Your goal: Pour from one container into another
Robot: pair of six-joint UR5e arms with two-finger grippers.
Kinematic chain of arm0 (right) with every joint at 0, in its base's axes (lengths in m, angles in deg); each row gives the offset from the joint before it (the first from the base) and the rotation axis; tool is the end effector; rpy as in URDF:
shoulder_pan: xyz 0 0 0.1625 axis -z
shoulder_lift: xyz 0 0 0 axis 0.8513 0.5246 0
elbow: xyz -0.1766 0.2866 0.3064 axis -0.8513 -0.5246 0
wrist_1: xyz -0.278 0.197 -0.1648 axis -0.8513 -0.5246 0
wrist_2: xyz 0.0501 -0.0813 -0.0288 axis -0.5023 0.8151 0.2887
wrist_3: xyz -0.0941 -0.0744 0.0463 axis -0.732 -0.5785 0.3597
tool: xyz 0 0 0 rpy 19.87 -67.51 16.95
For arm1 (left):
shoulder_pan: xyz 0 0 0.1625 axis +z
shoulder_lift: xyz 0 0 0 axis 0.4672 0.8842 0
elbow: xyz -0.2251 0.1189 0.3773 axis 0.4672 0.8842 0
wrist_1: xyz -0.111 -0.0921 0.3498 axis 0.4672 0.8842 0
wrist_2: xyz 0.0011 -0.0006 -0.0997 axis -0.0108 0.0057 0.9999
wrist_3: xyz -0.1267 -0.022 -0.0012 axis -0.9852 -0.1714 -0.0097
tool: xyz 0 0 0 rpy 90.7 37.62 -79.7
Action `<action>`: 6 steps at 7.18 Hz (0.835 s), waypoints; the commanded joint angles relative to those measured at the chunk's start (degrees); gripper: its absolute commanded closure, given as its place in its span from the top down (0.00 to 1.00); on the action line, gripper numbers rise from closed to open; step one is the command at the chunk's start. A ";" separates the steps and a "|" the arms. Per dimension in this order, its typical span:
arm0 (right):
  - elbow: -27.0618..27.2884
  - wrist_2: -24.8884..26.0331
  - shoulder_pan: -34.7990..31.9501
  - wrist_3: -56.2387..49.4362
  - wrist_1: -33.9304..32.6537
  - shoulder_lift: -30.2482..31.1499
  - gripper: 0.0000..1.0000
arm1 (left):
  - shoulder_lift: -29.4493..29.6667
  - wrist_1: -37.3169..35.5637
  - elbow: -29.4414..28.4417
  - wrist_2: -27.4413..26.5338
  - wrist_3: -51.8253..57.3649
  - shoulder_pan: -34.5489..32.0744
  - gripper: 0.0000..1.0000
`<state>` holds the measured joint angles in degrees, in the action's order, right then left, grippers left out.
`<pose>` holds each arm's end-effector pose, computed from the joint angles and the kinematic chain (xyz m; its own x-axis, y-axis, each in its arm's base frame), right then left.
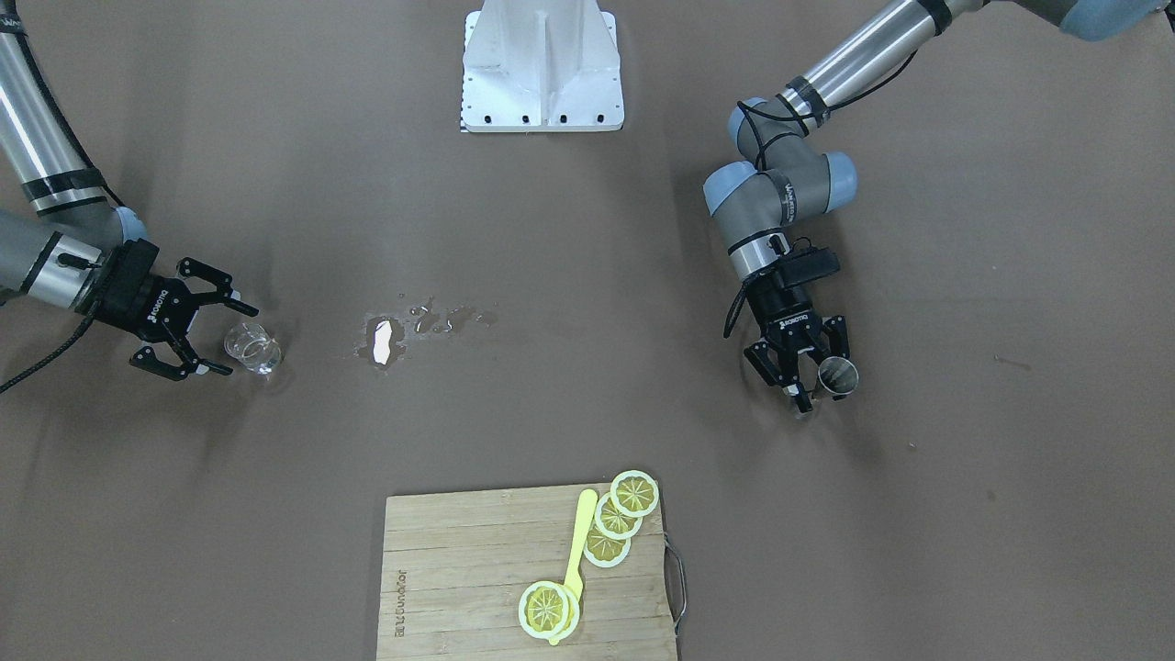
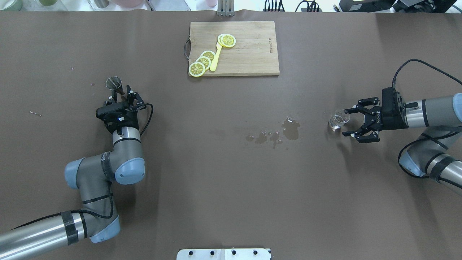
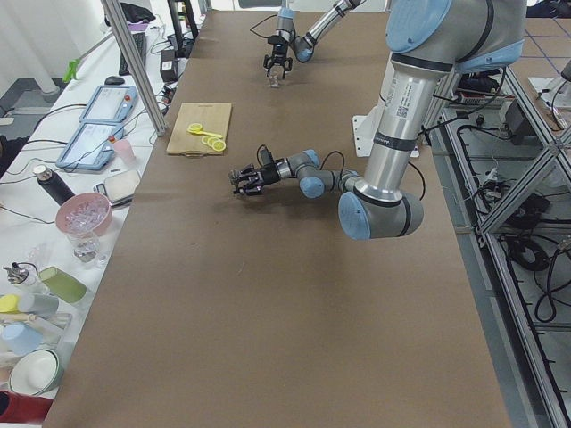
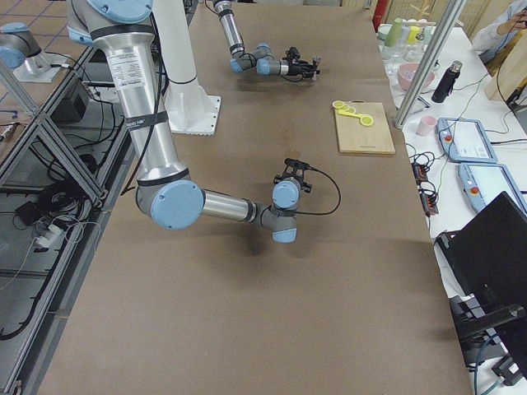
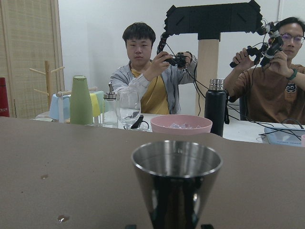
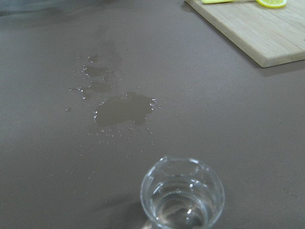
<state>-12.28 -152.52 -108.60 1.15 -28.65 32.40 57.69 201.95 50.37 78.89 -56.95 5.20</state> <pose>-0.3178 -0.4601 0.6053 0.1671 -0.9665 0.1948 -0.0316 0.1922 0.9808 0.5006 -0.4780 0.5047 0.6507 -0.3138 -0.6914 0.7548 0.1685 0.6339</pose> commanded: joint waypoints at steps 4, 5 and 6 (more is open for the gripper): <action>-1.42 -0.86 -0.91 0.00 -0.06 -2.28 0.89 | 0.05 -0.05 -0.81 -0.07 0.44 -0.02 0.01; -1.42 -0.77 -0.56 0.00 -0.15 -2.29 0.89 | 0.05 0.65 0.67 0.19 3.49 -0.98 0.00; -1.42 -0.68 -0.12 -0.09 -0.15 -2.29 0.89 | 0.05 1.44 2.86 0.72 7.78 -2.12 0.00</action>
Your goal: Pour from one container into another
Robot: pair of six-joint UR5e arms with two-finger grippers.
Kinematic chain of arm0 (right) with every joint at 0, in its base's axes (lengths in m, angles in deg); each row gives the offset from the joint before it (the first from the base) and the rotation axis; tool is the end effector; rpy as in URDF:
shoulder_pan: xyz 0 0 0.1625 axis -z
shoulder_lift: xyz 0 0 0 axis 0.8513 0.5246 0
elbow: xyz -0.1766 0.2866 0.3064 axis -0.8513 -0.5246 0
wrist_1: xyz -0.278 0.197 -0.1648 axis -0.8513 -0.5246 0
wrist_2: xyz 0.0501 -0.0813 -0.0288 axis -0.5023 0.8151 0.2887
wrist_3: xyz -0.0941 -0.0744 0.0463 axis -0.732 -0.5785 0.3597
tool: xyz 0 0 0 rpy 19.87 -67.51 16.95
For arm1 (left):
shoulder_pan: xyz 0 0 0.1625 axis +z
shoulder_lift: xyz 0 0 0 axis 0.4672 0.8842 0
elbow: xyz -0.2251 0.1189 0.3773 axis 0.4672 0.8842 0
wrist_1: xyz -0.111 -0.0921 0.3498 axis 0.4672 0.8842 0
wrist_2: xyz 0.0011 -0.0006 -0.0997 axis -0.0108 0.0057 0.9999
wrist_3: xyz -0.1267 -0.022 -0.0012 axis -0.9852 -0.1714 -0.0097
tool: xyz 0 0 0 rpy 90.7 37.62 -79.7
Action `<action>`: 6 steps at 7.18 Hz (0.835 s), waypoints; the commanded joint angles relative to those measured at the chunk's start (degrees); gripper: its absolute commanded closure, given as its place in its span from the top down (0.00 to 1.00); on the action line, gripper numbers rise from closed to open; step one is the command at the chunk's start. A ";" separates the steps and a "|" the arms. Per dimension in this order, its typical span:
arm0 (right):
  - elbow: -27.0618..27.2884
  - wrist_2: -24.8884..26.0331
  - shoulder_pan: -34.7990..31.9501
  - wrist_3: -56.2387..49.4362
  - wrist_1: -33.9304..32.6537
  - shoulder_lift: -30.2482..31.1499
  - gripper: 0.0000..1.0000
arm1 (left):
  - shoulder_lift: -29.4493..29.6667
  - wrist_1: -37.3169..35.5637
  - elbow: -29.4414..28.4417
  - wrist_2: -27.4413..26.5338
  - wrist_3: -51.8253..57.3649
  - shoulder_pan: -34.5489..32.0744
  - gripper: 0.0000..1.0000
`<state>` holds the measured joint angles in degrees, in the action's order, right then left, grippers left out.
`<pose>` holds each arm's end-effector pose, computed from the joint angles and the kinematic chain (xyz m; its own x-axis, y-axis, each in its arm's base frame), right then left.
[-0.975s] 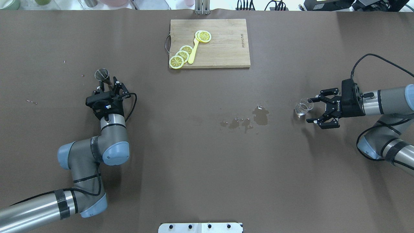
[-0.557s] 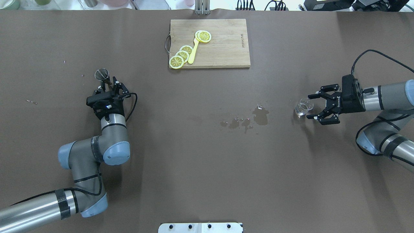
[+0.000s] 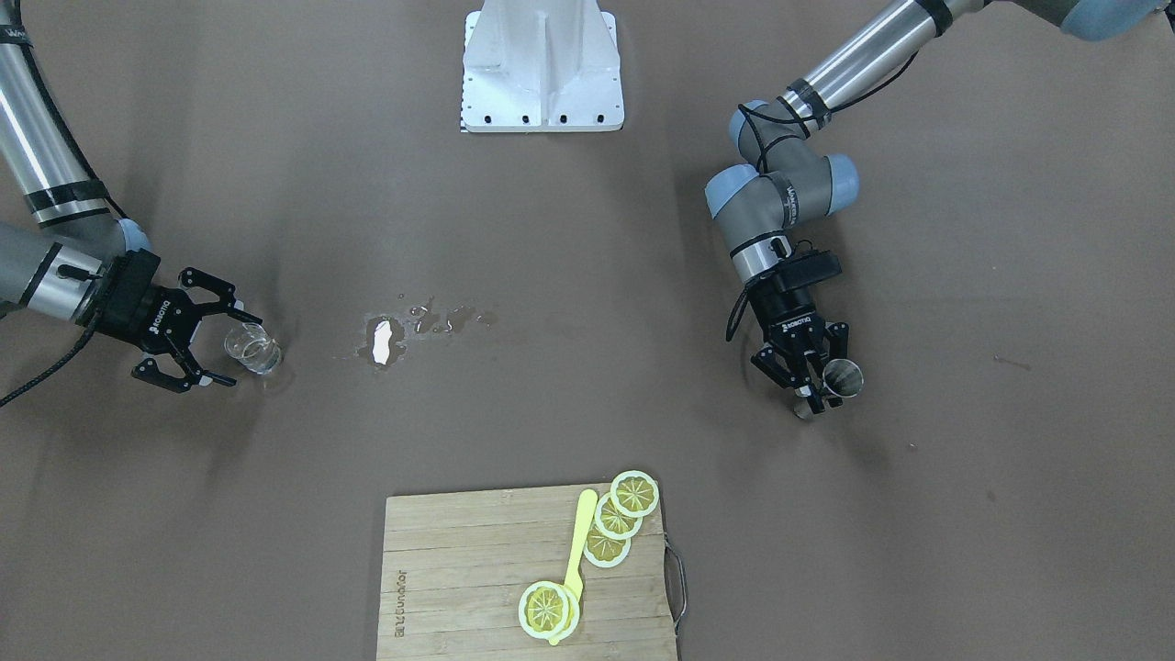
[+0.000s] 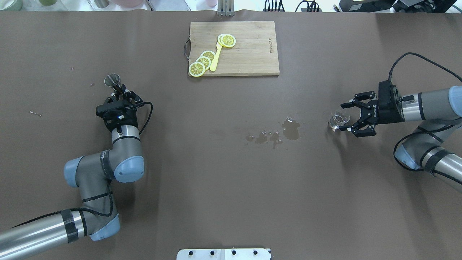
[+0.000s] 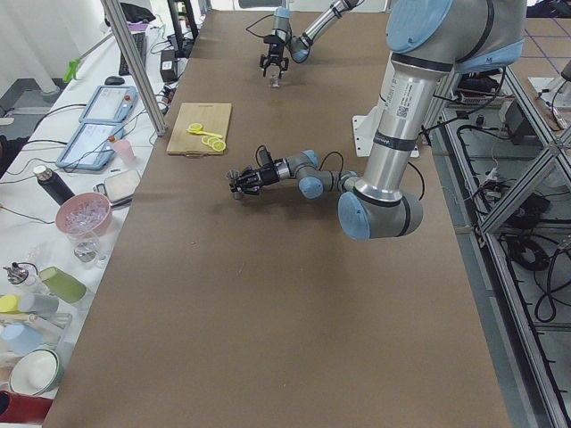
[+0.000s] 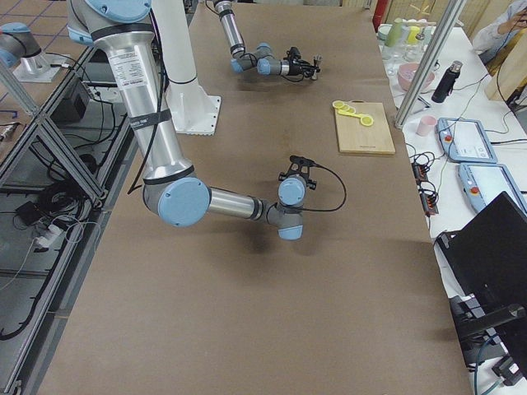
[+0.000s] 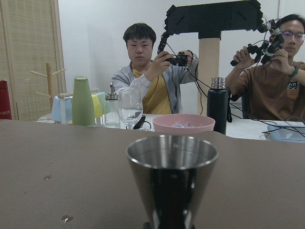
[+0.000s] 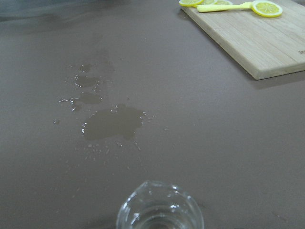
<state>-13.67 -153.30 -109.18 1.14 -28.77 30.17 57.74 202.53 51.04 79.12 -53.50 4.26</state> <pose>-0.3243 -0.4749 0.5941 0.1622 -0.9690 0.1865 -0.0387 0.1826 0.9824 0.4923 -0.4857 0.4979 0.6762 -0.3085 -0.6690 0.7315 0.1731 0.6595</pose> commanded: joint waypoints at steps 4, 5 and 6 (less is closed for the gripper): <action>-0.28 0.54 1.51 -0.16 -0.12 -0.14 0.89 | 0.70 18.15 3.53 7.60 26.03 -2.69 0.00; -0.55 0.62 1.69 -0.25 -0.12 -0.14 0.88 | 1.31 20.87 4.49 9.79 29.30 -2.95 0.00; -0.72 0.62 1.69 -0.25 -0.12 -0.14 0.88 | 2.36 23.77 5.11 12.68 33.51 -3.04 0.00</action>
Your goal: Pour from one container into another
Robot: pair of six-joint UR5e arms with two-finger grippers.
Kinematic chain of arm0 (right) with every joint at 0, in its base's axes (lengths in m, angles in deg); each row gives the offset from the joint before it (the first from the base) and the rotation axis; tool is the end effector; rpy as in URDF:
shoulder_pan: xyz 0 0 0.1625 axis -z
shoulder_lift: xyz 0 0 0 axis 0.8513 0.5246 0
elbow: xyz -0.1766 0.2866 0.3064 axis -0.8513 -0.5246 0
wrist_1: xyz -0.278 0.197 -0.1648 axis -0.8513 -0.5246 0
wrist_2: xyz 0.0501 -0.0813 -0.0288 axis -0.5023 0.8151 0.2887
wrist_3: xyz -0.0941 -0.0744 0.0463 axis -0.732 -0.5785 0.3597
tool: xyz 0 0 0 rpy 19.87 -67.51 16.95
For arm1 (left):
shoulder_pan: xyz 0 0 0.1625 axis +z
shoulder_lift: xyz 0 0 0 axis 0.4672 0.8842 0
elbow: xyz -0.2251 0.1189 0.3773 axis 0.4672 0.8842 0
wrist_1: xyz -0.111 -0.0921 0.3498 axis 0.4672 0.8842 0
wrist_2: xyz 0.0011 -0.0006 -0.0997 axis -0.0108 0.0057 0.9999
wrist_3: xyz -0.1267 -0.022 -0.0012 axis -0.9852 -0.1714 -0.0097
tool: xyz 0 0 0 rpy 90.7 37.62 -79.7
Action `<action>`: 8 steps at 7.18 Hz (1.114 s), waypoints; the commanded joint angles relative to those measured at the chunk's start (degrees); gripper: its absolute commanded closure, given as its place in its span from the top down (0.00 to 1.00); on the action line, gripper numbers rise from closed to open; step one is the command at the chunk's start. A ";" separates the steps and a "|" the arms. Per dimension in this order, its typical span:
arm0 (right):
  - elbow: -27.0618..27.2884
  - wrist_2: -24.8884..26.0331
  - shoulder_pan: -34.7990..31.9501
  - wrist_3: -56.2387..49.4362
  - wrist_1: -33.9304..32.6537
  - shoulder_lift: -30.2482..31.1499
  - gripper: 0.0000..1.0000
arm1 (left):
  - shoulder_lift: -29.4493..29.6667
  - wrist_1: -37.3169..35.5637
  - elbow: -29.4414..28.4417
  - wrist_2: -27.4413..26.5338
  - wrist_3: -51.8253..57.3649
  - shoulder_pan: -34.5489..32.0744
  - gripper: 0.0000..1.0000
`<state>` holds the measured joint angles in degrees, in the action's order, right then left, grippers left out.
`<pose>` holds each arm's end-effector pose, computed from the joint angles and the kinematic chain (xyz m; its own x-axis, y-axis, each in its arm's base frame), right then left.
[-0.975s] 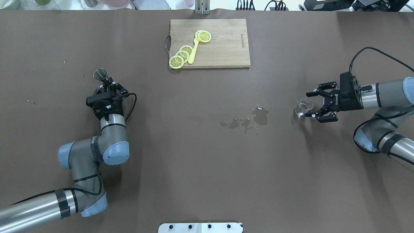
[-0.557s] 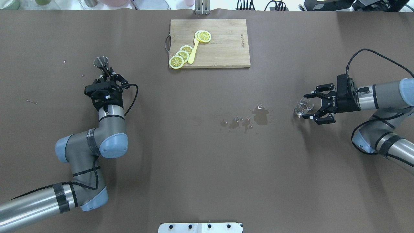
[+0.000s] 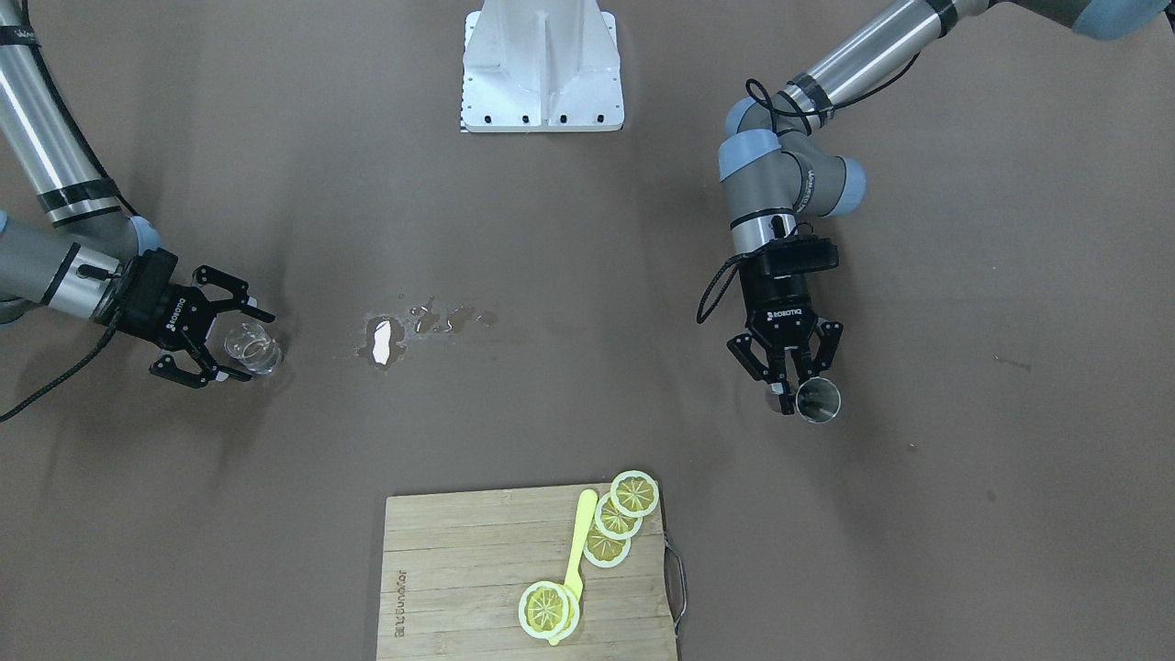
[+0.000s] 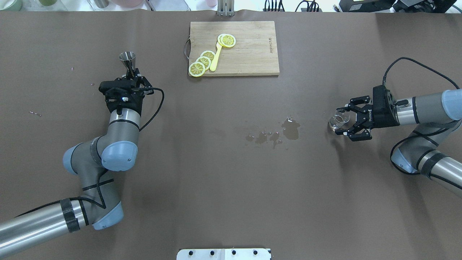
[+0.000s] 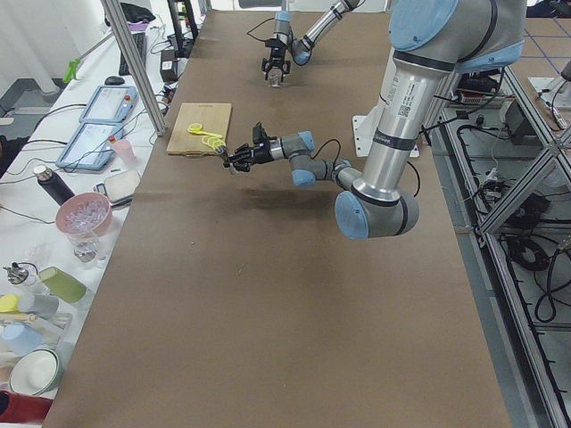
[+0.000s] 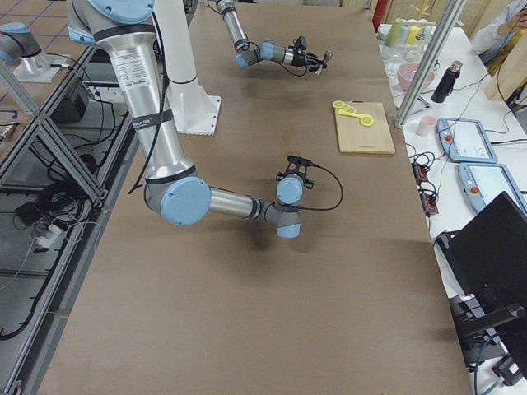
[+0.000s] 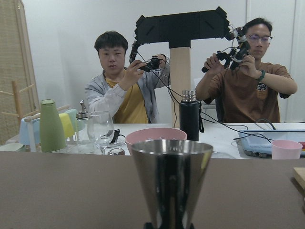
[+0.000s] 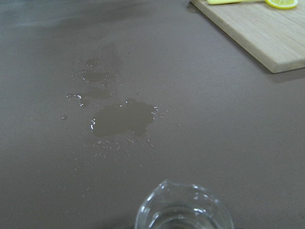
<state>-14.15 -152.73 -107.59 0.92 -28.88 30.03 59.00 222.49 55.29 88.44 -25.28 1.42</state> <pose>-0.3380 -0.4680 0.5966 0.1460 -0.9713 0.1878 -0.0300 0.1854 0.9822 0.4707 -0.4989 0.4210 0.7390 -0.0715 -0.6699 0.6623 0.2596 0.7028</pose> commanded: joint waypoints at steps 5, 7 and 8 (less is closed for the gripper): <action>-0.25 0.32 0.19 0.05 -0.36 -0.09 0.56 | 6.46 10.78 1.21 10.33 19.70 1.19 0.00; -0.16 0.23 0.10 0.67 -0.36 -0.01 0.28 | 8.92 11.93 2.79 10.33 23.50 4.88 0.00; -0.16 0.23 0.01 0.67 -0.36 -0.01 0.19 | 8.93 13.23 4.98 11.29 27.52 7.68 0.00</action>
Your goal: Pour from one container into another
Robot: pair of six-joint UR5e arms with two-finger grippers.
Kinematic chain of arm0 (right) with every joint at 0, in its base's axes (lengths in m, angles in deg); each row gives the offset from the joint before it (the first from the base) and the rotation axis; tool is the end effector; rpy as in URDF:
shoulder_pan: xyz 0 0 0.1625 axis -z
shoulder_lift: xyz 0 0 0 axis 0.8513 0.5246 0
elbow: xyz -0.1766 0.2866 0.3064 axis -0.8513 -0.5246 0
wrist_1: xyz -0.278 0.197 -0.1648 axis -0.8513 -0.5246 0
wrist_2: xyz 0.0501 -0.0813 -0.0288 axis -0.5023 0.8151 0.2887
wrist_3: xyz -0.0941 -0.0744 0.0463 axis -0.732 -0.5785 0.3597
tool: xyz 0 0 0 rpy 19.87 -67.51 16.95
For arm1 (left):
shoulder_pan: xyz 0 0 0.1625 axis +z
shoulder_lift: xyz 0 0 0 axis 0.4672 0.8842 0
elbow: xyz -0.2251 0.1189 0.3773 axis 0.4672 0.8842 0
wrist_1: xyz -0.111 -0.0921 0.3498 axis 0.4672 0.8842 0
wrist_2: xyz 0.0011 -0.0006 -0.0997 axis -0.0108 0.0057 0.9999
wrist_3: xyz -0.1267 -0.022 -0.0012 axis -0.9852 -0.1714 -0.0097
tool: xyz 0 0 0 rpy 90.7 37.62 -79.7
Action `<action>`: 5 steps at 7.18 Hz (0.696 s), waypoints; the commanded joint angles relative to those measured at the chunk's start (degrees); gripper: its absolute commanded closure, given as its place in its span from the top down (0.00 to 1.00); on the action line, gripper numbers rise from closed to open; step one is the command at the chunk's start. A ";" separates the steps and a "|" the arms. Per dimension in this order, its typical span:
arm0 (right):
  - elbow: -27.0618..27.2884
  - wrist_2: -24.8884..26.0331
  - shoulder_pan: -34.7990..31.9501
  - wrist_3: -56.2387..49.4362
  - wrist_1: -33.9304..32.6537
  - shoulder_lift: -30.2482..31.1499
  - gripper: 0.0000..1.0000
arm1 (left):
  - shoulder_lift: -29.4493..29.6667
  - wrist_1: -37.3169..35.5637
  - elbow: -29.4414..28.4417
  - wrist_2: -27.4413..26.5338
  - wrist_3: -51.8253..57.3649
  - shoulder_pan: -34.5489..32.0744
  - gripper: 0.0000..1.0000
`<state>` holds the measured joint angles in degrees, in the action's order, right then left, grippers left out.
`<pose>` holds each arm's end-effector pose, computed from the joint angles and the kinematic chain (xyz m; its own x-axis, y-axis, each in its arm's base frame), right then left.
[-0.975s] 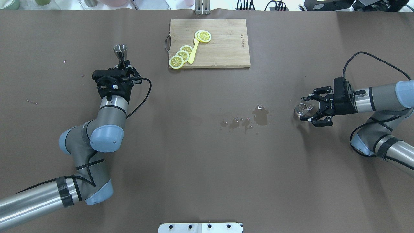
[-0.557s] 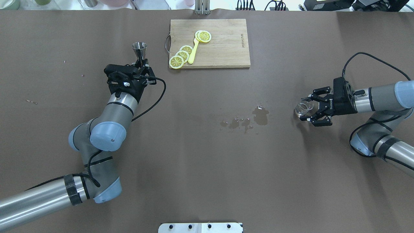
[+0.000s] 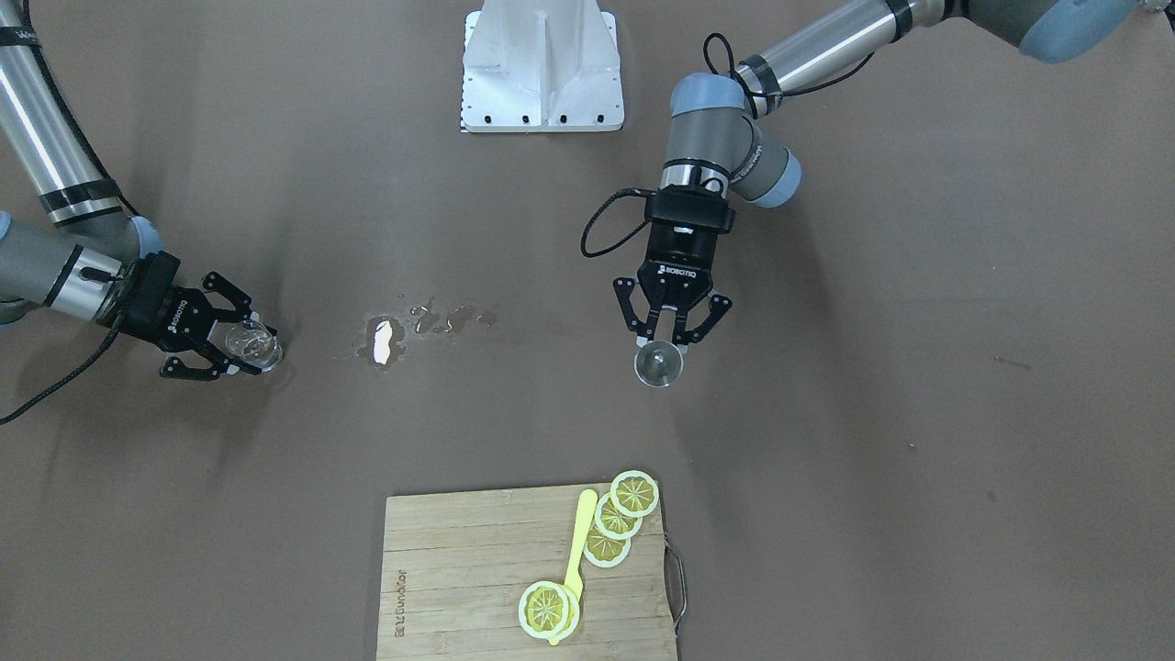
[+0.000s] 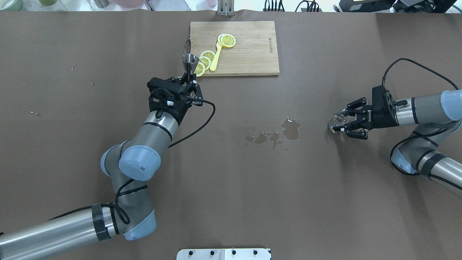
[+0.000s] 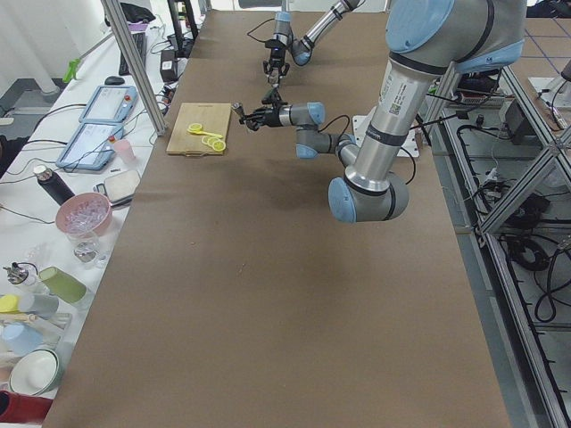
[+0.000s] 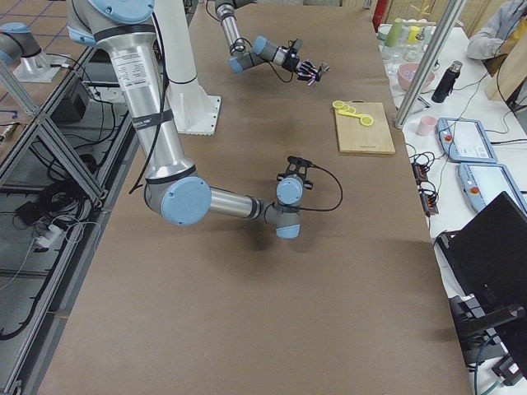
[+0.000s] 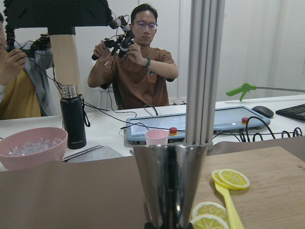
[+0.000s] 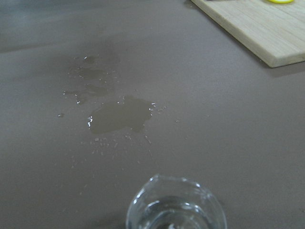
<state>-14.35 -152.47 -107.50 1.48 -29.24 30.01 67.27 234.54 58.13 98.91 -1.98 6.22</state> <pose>-0.3392 -0.4686 0.5985 0.1498 -0.9676 0.2034 -0.0259 0.2018 0.9791 0.5332 -0.4499 0.2870 0.7018 0.3205 -0.6362 0.5735 0.2756 0.7715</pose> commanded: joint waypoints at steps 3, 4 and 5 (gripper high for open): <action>0.65 -0.64 -1.48 0.11 -0.08 0.01 0.00 | 1.27 6.02 1.29 12.50 9.45 4.14 0.00; 1.52 -0.82 -2.09 0.29 -0.26 0.01 0.00 | 1.71 8.20 0.67 14.18 12.85 4.23 0.00; 3.10 -3.78 -3.06 0.20 -2.70 0.01 0.00 | 1.98 11.45 -0.03 15.93 16.10 4.14 0.00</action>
<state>-12.80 -153.86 -109.50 1.69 -30.00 30.02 68.86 242.59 58.91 112.48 10.33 10.33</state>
